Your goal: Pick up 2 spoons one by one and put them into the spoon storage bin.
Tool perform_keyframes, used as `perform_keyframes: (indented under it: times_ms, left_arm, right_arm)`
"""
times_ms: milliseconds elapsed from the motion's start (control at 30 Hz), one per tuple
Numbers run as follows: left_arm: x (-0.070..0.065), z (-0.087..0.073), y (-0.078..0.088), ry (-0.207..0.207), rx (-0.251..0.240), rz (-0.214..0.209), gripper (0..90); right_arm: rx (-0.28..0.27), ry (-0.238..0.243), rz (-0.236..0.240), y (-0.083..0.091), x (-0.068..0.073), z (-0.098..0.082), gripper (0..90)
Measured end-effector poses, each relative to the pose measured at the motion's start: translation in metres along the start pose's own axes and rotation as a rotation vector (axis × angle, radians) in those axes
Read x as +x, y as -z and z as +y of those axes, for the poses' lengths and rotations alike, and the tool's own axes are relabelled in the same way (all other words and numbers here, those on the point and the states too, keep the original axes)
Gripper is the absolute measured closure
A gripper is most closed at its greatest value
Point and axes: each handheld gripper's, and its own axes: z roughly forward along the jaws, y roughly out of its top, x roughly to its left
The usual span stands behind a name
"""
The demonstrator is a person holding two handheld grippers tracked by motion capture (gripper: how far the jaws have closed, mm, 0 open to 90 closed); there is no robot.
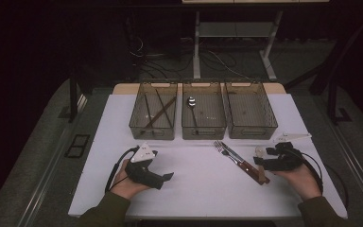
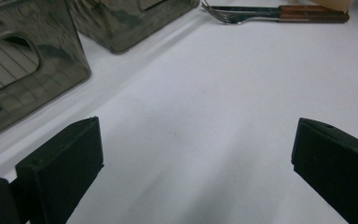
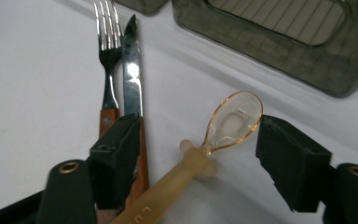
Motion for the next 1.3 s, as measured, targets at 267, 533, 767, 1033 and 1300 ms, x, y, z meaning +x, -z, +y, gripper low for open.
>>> perform_keyframes:
  times_ms: [267, 533, 767, 1033, 1300]
  left_arm:
    - [0.002, -0.003, -0.001, 0.013, 0.008, 0.001, 0.5]
    - [0.000, -0.003, -0.004, 0.012, 0.015, -0.001, 0.5]
    - [0.001, -0.003, -0.004, 0.004, 0.020, -0.007, 0.5]
    - [0.001, -0.003, -0.003, 0.004, 0.019, -0.007, 0.5]
    - [0.000, -0.003, -0.004, 0.004, 0.016, -0.010, 0.5]
  right_arm:
    - [0.043, -0.022, 0.007, -0.006, -0.001, -0.005, 43.1]
    - [0.090, -0.034, 0.010, -0.011, 0.000, -0.007, 49.1]
    - [0.107, -0.036, 0.023, -0.013, 0.003, -0.007, 54.2]
    - [0.119, -0.018, 0.009, -0.013, 0.002, -0.006, 61.5]
    - [0.121, 0.005, 0.002, -0.012, 0.000, -0.006, 67.0]
